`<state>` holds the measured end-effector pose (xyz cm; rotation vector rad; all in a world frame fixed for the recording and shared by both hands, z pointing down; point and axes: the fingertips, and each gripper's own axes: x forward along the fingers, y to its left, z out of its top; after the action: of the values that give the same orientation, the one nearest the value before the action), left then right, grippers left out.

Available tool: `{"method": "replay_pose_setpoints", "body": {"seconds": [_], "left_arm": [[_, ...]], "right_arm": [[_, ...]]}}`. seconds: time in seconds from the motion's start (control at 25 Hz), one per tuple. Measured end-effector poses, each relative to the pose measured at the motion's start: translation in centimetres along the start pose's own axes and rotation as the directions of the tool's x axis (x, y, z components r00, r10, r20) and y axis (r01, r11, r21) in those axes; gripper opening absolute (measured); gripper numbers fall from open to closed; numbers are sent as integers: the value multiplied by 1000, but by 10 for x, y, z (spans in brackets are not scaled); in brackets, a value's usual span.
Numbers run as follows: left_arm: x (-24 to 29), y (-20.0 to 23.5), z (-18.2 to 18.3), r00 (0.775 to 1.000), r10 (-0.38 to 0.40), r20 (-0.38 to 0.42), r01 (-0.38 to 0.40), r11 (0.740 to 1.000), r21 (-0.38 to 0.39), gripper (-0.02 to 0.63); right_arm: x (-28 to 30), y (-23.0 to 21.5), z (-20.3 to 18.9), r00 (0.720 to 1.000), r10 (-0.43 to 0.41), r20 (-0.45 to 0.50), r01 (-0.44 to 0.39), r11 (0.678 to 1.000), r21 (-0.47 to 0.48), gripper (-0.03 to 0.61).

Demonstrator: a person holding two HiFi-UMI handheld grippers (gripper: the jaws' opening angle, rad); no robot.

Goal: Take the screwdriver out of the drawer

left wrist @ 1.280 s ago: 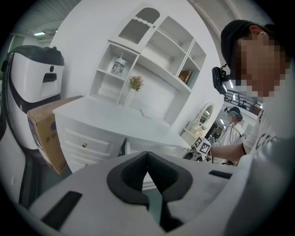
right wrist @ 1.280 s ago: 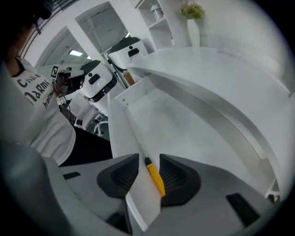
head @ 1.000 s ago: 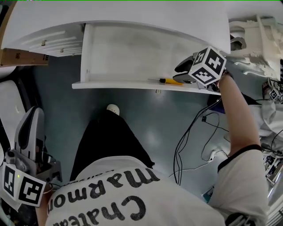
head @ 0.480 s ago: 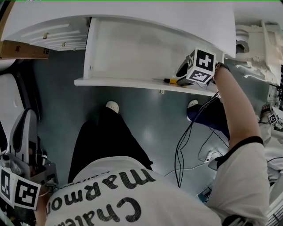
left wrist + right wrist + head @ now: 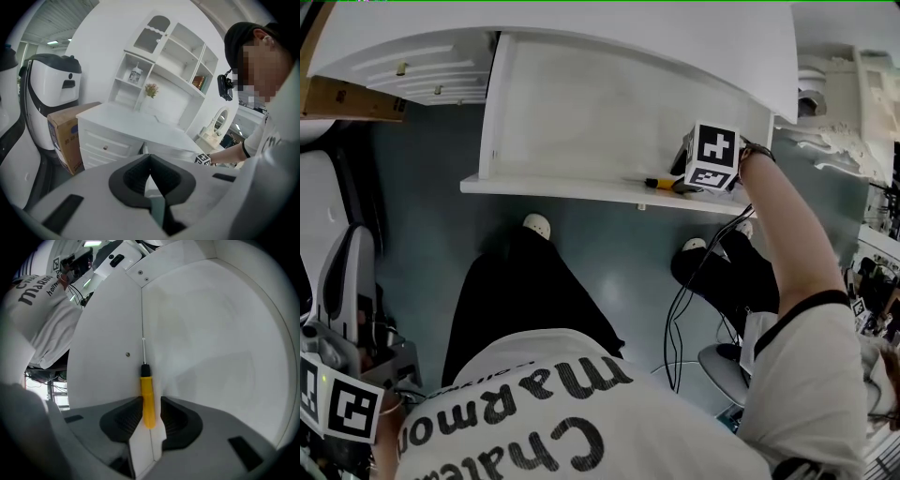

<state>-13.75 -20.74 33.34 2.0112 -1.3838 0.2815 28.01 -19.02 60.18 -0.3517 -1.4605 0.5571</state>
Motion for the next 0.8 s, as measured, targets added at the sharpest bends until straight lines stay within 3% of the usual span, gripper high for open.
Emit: {"method": "replay_pose_setpoints", "body": {"seconds": [0.52, 0.64, 0.8], "left_arm": [[-29, -9, 3, 998, 21, 51, -23, 999, 36, 23], [-33, -13, 5, 998, 26, 57, -28, 999, 43, 23], [-36, -11, 6, 998, 44, 42, -46, 997, 59, 23]], "right_arm": [[15, 20, 0, 997, -65, 47, 66, 998, -8, 120], [17, 25, -3, 999, 1, 45, -1, 1000, 9, 80], [19, 28, -2, 992, 118, 39, -119, 993, 20, 81]]}}
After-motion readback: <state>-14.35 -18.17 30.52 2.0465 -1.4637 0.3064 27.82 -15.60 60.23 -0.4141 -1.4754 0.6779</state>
